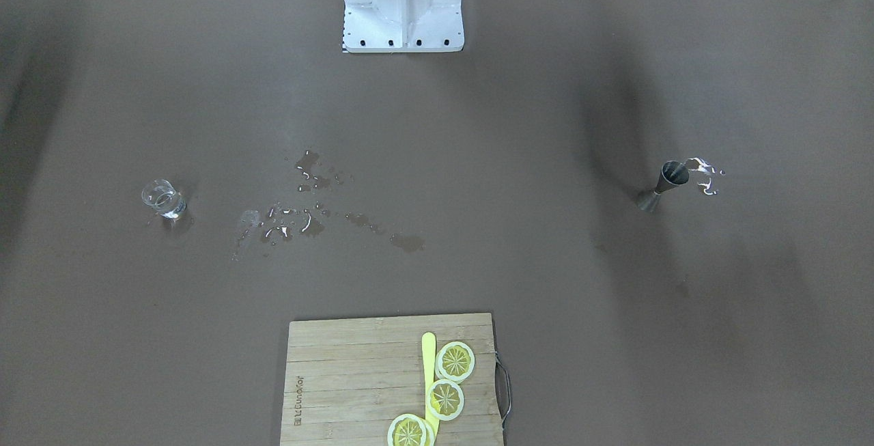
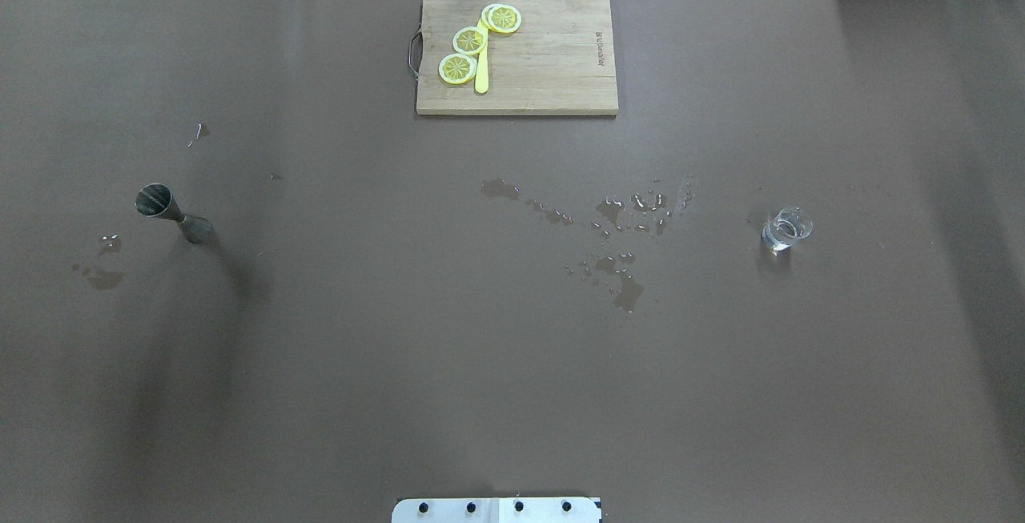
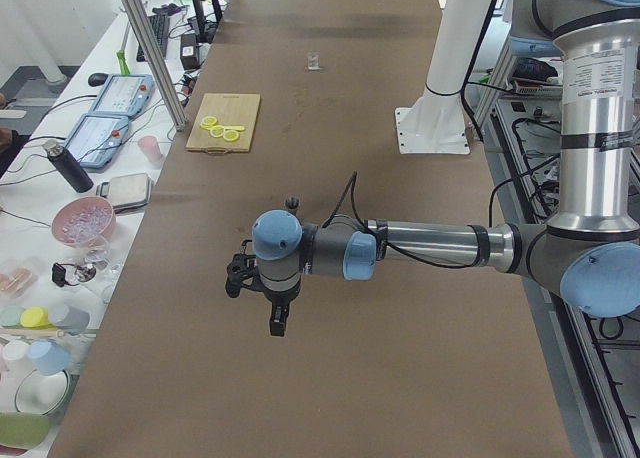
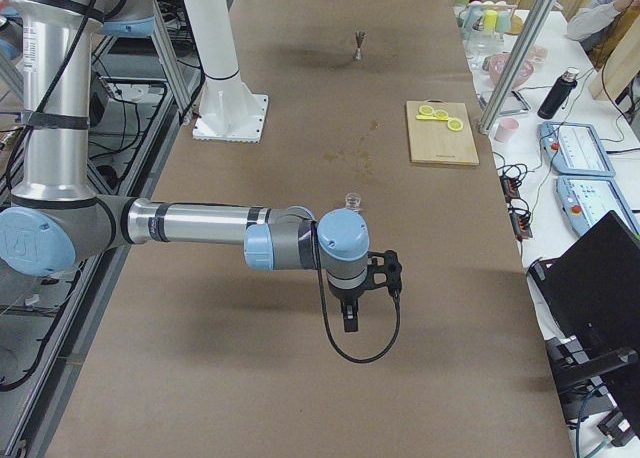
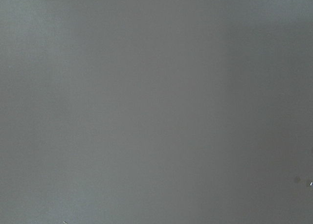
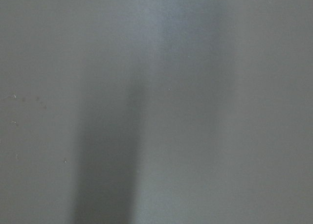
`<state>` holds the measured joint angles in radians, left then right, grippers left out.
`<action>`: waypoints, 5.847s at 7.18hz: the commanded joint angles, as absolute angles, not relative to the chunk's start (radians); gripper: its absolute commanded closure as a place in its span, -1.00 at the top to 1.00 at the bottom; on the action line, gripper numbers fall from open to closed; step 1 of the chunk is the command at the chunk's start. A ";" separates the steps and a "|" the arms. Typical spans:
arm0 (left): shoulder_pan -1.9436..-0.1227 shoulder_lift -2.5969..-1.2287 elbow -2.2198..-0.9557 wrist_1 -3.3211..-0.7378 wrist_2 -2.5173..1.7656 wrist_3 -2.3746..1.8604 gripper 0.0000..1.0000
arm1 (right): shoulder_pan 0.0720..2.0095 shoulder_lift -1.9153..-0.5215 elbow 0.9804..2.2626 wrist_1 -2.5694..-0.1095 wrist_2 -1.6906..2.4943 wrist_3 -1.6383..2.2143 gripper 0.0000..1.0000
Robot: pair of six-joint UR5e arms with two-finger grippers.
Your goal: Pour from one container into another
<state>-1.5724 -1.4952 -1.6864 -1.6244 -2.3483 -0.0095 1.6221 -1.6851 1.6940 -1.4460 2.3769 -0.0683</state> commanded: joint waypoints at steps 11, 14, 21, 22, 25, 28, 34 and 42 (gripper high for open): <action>-1.252 -1.577 -1.992 -1.606 -2.392 -0.774 0.98 | 1.387 -1.554 1.495 -0.962 2.602 -0.037 0.99; -1.088 -1.571 -2.064 -1.722 -2.239 -0.982 0.98 | 1.379 -1.546 1.500 -0.896 2.631 -0.028 0.91; -0.639 -1.372 -2.169 -2.111 -1.640 -1.288 0.98 | 1.278 -1.494 1.465 -0.666 2.717 -0.110 0.70; -0.561 -1.352 -2.171 -2.141 -1.514 -1.289 0.98 | 1.276 -1.465 1.451 -0.663 2.720 -0.110 0.70; -0.430 -1.318 -2.160 -2.145 -1.306 -1.319 0.98 | 1.275 -1.465 1.338 -0.505 2.714 -0.115 0.70; -0.324 -1.341 -2.024 -2.291 -0.984 -1.417 0.98 | 1.223 -1.468 1.353 -0.392 2.625 -0.126 0.66; -0.281 -1.465 -1.771 -2.347 -0.617 -1.436 0.94 | 1.051 -1.477 1.345 -0.250 2.468 -0.118 0.61; -0.281 -1.582 -1.546 -2.474 -0.488 -1.454 0.44 | 1.026 -1.422 1.083 0.228 2.454 0.110 0.60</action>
